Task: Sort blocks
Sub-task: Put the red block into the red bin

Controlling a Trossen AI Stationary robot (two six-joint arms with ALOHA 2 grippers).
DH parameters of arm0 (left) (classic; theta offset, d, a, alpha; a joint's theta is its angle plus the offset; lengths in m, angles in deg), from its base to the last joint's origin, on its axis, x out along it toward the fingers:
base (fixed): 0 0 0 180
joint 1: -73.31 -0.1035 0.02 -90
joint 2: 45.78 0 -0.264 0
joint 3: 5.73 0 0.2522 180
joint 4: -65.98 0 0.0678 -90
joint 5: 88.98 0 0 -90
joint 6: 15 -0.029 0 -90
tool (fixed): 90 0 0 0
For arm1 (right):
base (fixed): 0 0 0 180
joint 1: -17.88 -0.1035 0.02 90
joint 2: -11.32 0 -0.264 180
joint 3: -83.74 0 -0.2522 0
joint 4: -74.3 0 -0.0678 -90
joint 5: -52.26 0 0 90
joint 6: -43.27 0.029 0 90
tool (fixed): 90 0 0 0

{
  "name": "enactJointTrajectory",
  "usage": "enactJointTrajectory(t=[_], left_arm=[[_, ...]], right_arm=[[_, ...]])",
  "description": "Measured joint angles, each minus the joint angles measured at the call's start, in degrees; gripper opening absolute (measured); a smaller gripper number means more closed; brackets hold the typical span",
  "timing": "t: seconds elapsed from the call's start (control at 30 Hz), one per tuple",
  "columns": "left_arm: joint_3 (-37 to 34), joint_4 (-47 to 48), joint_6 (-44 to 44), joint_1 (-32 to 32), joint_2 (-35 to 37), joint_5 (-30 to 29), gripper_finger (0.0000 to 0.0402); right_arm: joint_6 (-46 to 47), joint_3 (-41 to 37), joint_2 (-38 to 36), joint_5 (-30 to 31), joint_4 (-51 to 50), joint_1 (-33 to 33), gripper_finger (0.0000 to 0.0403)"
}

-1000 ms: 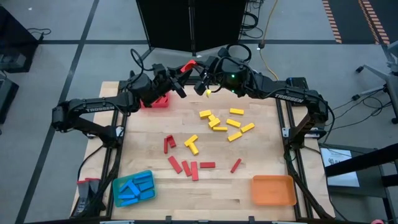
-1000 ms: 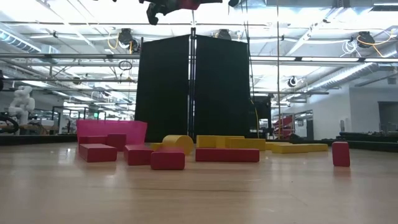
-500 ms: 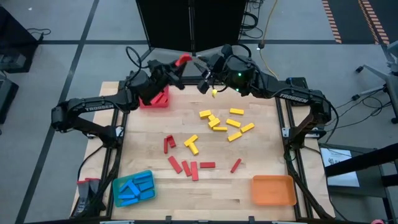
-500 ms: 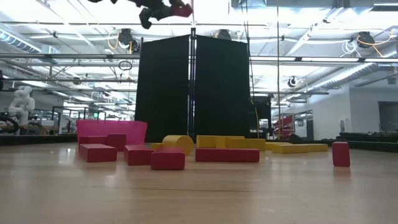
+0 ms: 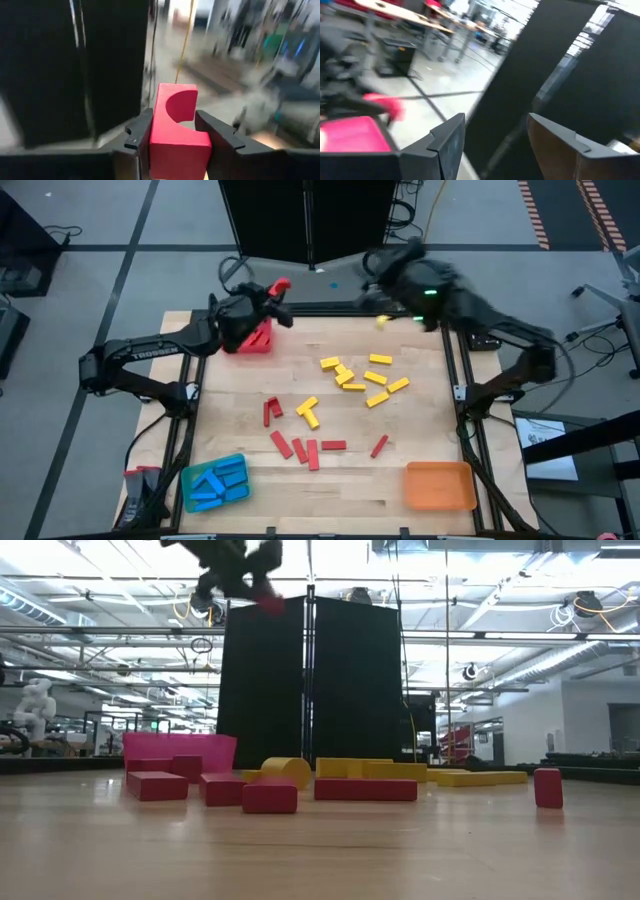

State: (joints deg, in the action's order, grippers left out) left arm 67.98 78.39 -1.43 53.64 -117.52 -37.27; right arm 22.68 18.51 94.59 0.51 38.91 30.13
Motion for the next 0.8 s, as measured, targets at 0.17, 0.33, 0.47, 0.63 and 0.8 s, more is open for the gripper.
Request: enactJointTrajectory(t=[0.17, 0.33, 0.47, 0.63, 0.8], left_arm=[[-0.1, 23.4, 10.9, -3.9, -0.2, 4.8, 0.0132], [-0.1, 35.0, 13.1, -8.7, -0.2, 15.0, 0.0132], [-0.1, 41.7, 11.3, -13.4, -0.1, 21.5, 0.0132], [-0.1, 47.2, 5.6, -18.7, -0.8, 22.3, 0.0132], [-1.0, 48.3, 3.8, -24.0, -1.6, 25.4, 0.0132]], right_arm=[[5.4, 0.0, -11.2, 4.0, -10.5, -0.1, 0.0205], [16.3, 0.0, -21.1, 3.5, -19.2, -0.1, 0.0204], [25.1, 0.0, -27.0, -0.6, -28.5, -0.4, 0.0204], [34.0, 0.0, -30.6, -1.3, -40.7, -0.4, 0.0204], [39.2, 0.0, -31.2, -2.7, -47.6, -0.4, 0.0204]])
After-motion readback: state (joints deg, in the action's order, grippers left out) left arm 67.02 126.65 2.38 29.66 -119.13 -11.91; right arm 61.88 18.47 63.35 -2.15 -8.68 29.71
